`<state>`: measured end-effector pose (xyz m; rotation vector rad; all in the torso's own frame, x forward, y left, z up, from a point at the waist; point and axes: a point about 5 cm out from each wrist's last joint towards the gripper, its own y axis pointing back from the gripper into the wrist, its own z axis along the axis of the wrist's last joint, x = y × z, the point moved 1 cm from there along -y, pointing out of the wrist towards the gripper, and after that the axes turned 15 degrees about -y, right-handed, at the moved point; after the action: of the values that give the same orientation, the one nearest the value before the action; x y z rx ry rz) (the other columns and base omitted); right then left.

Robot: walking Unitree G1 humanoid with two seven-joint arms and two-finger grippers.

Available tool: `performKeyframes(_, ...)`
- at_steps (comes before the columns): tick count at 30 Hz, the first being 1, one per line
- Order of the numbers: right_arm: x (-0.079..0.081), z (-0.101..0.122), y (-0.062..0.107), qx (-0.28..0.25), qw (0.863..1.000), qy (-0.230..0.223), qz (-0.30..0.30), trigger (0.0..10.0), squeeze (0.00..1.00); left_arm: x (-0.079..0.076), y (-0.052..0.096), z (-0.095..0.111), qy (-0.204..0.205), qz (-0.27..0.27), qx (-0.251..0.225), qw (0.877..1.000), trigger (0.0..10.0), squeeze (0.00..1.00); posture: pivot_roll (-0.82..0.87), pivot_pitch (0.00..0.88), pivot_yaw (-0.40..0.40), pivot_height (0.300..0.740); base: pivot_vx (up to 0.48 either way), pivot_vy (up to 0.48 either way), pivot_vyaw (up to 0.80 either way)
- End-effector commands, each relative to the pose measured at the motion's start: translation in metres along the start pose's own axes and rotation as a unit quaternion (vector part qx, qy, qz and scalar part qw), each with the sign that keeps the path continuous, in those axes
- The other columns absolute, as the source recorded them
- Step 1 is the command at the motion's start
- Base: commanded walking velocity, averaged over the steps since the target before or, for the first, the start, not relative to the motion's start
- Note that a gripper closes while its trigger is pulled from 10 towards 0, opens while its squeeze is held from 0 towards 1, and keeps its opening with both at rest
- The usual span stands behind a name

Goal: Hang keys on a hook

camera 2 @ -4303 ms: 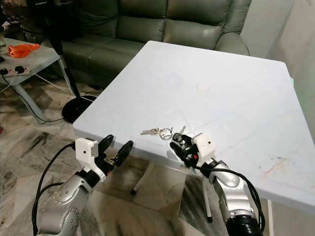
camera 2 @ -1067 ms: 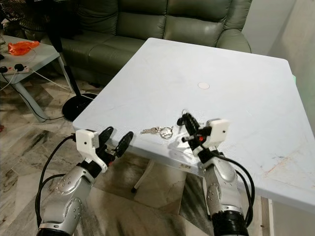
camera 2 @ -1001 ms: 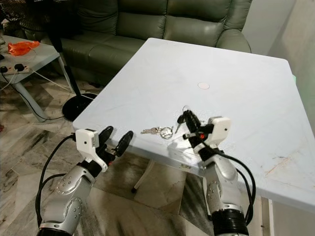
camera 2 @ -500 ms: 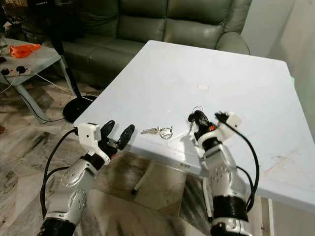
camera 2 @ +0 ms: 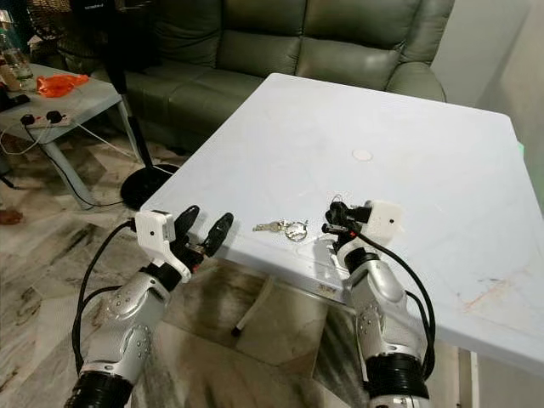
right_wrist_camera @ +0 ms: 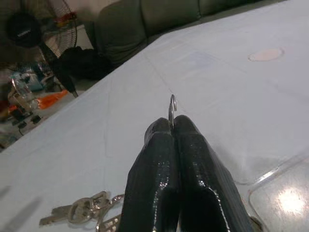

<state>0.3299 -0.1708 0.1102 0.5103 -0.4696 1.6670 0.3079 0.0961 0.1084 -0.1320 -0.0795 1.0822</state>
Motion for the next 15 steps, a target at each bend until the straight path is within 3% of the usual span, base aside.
performKeyframes(1, 0.0061, 0.014, -0.0021, -0.03, 0.999, 0.02, 0.011, 10.0, 0.0, 0.0015, -0.002, 0.0016, -0.005, -0.001, -0.003, 1.0, 10.0, 0.0, -0.03, 0.0, -0.009, 0.74, 0.0, 0.0, 0.0)
performKeyframes(2, 0.0079, 0.0187, -0.0029, -0.046, 0.998, -0.03, 0.018, 10.0, 0.0, 0.002, -0.0028, 0.002, -0.005, 0.0, -0.004, 1.0, 10.0, 0.0, -0.03, 0.0, -0.005, 0.74, 0.0, 0.0, 0.0)
performKeyframes(3, 0.0069, 0.0195, -0.0036, -0.046, 0.999, -0.025, 0.013, 10.0, 0.0, 0.002, -0.003, 0.0021, -0.005, 0.0, -0.004, 1.0, 10.0, 0.0, -0.03, 0.0, -0.005, 0.74, 0.0, 0.0, 0.0)
performKeyframes(4, 0.0069, 0.0192, -0.0047, -0.043, 0.998, 0.032, 0.012, 10.0, 0.0, 0.0021, -0.0032, 0.0021, -0.004, 0.001, -0.005, 1.0, 10.0, 0.0, -0.04, 0.0, -0.005, 0.74, 0.0, 0.0, 0.0)
performKeyframes(5, 0.0089, 0.0183, -0.0041, -0.042, 0.998, 0.048, 0.024, 10.0, 0.0, 0.0019, -0.0033, 0.0021, -0.004, 0.001, -0.005, 1.0, 10.0, 0.0, -0.04, 0.0, -0.005, 0.74, 0.0, 0.0, 0.0)
performKeyframes(15, 0.0044, 0.013, 0.0039, -0.031, 0.997, 0.05, 0.039, 10.0, 0.0, 0.0018, -0.0025, 0.0013, -0.001, 0.003, -0.005, 1.0, 10.0, 0.0, -0.03, 0.0, -0.006, 0.74, 0.0, 0.0, 0.0)
